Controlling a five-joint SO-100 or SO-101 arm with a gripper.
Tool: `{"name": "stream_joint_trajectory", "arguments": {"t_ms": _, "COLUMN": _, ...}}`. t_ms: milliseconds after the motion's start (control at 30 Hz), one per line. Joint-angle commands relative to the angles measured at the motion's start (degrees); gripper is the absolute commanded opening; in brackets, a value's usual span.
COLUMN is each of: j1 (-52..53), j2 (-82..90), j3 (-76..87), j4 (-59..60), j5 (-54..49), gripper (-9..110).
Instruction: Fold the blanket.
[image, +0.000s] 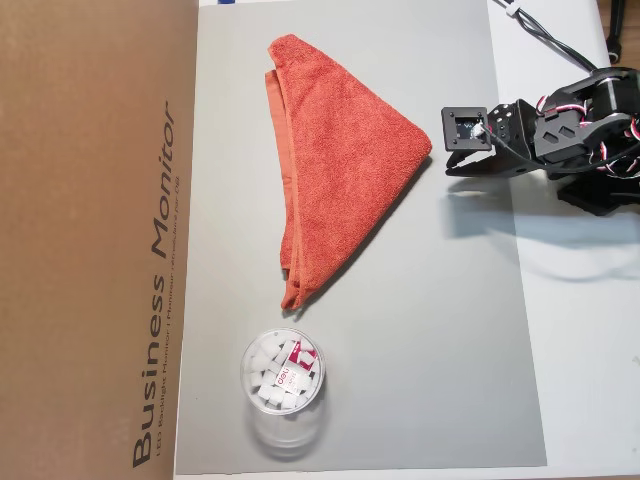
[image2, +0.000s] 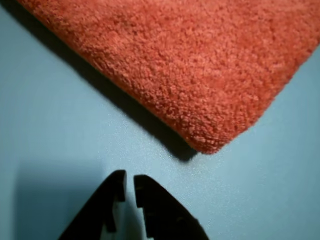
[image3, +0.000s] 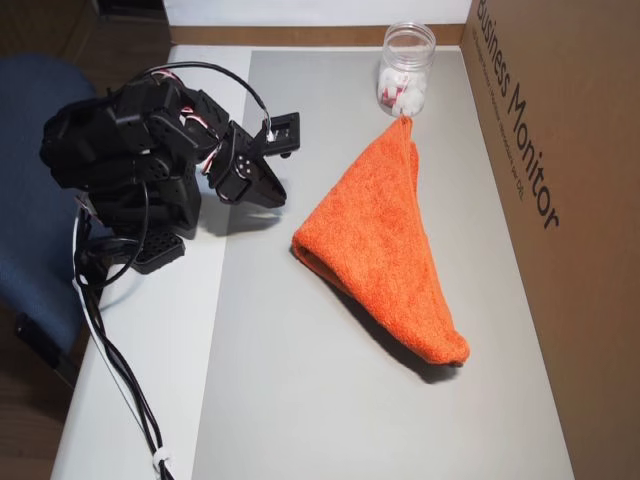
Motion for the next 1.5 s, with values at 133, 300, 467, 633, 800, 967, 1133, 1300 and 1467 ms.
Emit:
{"name": "stream_joint_trajectory", "arguments": {"t_ms": 133, "j1": 0.18, "j2": 1.85, "j3": 2.46, "j4": 0.09, "j5": 0.35, "gripper": 0}}
{"name": "stream_joint_trajectory", "arguments": {"t_ms": 300, "j1": 0.0, "j2": 2.29, "j3": 2.46, "j4": 3.78, "j5": 0.44, "gripper": 0}}
{"name": "stream_joint_trajectory", "arguments": {"t_ms": 467, "j1": 0.7, "j2": 2.37, "j3": 2.46, "j4": 9.05, "j5": 0.44, "gripper": 0}}
{"name": "stream_joint_trajectory", "arguments": {"t_ms": 633, "j1": 0.62, "j2": 2.37, "j3": 2.46, "j4": 11.95, "j5": 0.44, "gripper": 0}}
{"name": "stream_joint_trajectory", "arguments": {"t_ms": 800, "j1": 0.62, "j2": 2.37, "j3": 2.46, "j4": 14.94, "j5": 0.44, "gripper": 0}}
{"name": "stream_joint_trajectory", "arguments": {"t_ms": 967, "j1": 0.62, "j2": 2.37, "j3": 2.46, "j4": 17.23, "j5": 0.44, "gripper": 0}}
{"name": "stream_joint_trajectory", "arguments": {"t_ms": 1133, "j1": 0.62, "j2": 2.37, "j3": 2.46, "j4": 17.23, "j5": 0.18, "gripper": 0}}
{"name": "stream_joint_trajectory", "arguments": {"t_ms": 1300, "j1": 0.62, "j2": 2.37, "j3": 2.46, "j4": 17.23, "j5": -0.44, "gripper": 0}}
{"name": "stream_joint_trajectory", "arguments": {"t_ms": 1467, "j1": 0.62, "j2": 2.37, "j3": 2.46, "j4": 17.23, "j5": -0.44, "gripper": 0}}
